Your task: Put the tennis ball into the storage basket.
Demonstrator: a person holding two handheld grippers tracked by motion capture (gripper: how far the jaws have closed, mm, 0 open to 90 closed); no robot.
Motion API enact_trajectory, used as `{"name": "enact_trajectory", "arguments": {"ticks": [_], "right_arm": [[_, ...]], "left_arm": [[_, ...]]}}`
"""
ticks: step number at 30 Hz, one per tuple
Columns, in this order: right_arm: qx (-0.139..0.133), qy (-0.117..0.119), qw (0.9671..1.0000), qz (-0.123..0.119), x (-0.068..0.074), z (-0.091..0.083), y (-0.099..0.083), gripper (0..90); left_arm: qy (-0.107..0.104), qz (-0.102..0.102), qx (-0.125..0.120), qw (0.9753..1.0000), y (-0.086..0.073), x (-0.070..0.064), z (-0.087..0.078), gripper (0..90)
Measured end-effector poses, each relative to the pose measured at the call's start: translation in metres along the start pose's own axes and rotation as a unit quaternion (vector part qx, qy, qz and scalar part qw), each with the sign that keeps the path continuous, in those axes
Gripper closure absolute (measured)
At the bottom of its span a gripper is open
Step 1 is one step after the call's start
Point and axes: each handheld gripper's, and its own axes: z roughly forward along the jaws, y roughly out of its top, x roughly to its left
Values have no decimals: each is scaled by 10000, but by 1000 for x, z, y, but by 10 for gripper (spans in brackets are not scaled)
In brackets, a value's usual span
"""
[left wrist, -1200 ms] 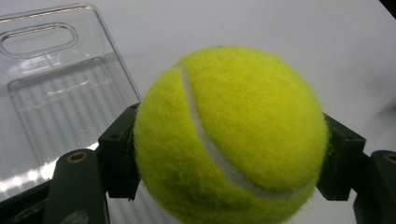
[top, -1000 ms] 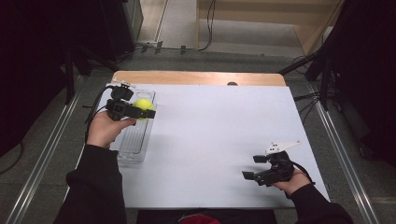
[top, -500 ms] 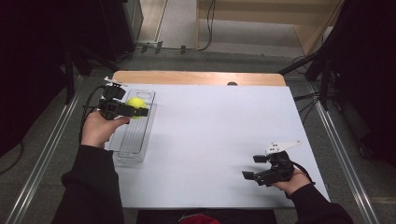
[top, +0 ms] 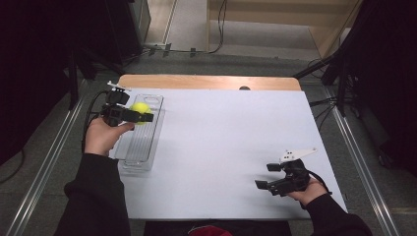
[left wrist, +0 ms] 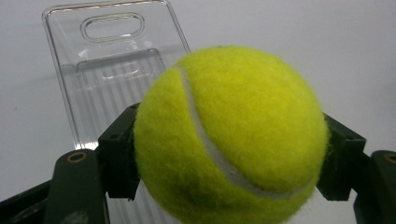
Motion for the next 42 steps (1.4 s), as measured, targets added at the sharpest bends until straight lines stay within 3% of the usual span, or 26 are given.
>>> {"name": "enact_trajectory", "arguments": {"ticks": [24,42], "right_arm": [[0,1,10000,3,0,0,0,122],[1,1,10000,3,0,0,0,122]], "left_arm": [[38,-82,66,9999,-5,5,18,258],[230,-129,155,9995,-9,9,31,255]]}}
